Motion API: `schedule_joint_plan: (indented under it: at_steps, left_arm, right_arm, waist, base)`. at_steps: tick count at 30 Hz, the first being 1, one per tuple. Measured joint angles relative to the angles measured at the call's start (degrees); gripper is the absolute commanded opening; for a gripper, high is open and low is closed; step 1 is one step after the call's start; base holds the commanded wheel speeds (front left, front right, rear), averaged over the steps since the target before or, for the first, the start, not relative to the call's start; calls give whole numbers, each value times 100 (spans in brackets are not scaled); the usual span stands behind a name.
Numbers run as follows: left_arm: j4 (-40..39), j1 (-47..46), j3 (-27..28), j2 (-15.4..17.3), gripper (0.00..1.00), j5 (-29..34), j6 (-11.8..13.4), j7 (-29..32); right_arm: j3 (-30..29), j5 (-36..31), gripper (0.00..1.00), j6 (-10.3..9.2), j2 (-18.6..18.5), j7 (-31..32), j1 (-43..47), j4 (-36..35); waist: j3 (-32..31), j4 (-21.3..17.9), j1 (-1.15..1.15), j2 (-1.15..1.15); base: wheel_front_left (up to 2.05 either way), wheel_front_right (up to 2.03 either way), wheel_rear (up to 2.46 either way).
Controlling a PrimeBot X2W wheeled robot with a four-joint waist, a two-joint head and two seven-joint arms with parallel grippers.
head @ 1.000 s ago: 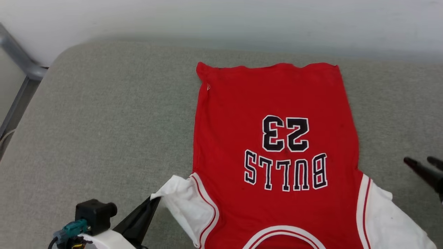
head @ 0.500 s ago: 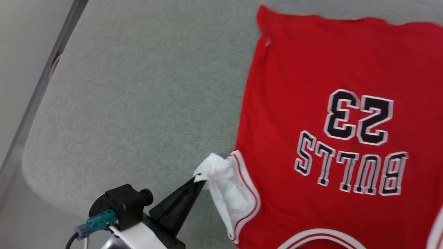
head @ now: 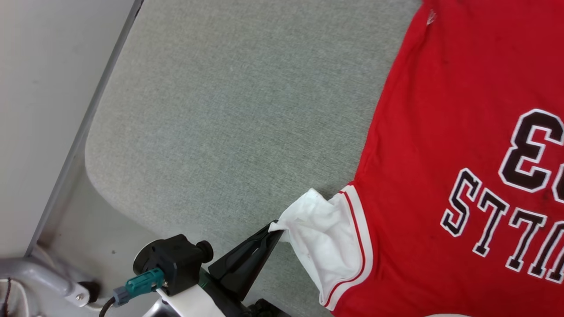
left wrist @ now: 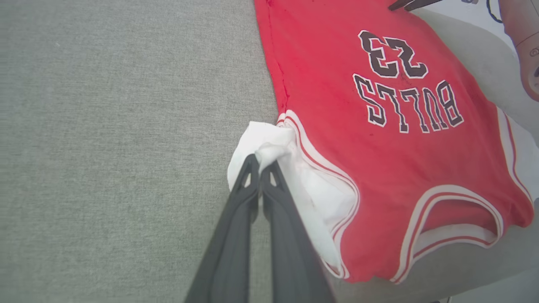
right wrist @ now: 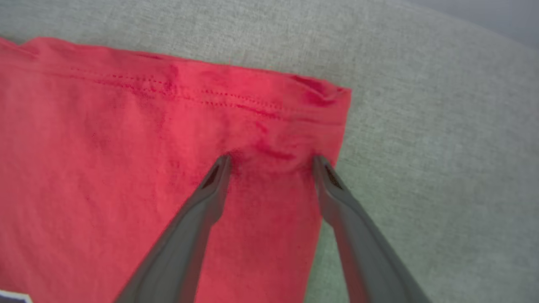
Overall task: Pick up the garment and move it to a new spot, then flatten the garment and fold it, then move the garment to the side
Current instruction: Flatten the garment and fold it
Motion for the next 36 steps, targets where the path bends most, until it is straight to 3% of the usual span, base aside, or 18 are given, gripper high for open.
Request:
schedule_joint_plan:
  at_steps: [4, 5, 6, 7, 19, 27, 36]
  left_arm:
    - [85, -10, -16, -63, 0, -3, -29, -66]
    - [103, -13, -20, -74, 0, -4, -43, -82]
    - [122, -14, -21, -81, 0, -11, -44, -99]
    - [145, -18, -19, -93, 0, -23, -48, -104]
    - [368, -87, 174, -4, 0, -104, 0, -176]
    - [580, 47, 294, 105, 0, -187, 114, -208]
    - [705, 391, 482, 300, 0, -357, 311, -250]
  right_arm:
    - [-82, -29, 100, 0, -40, 46, 46, 89]
    - [-90, -26, 85, 0, -35, 77, 81, 85]
    - [-87, -13, 21, 0, -51, 93, 112, 73]
    - [-77, 5, 0, 0, -65, 93, 153, 52]
    - [60, 166, 0, 0, 3, -290, 967, 90]
    - [160, 616, 0, 0, 277, -732, 1894, 231]
    - [271, 1229, 0, 0, 654, -1022, 3104, -120]
  waist:
    - [109, 137, -1, 0]
    - [122, 155, -1, 0]
    - [130, 164, -1, 0]
    - [132, 167, -1, 0]
    - [-338, -159, -1, 0]
    - [-962, -691, -1, 0]
    - [-1765, -1424, -2, 0]
  base:
    - [0, 0, 0]
    - [0, 0, 0]
    - [0, 0, 0]
    - [0, 0, 0]
    - [0, 0, 0]
    - [0, 0, 0]
    - [0, 0, 0]
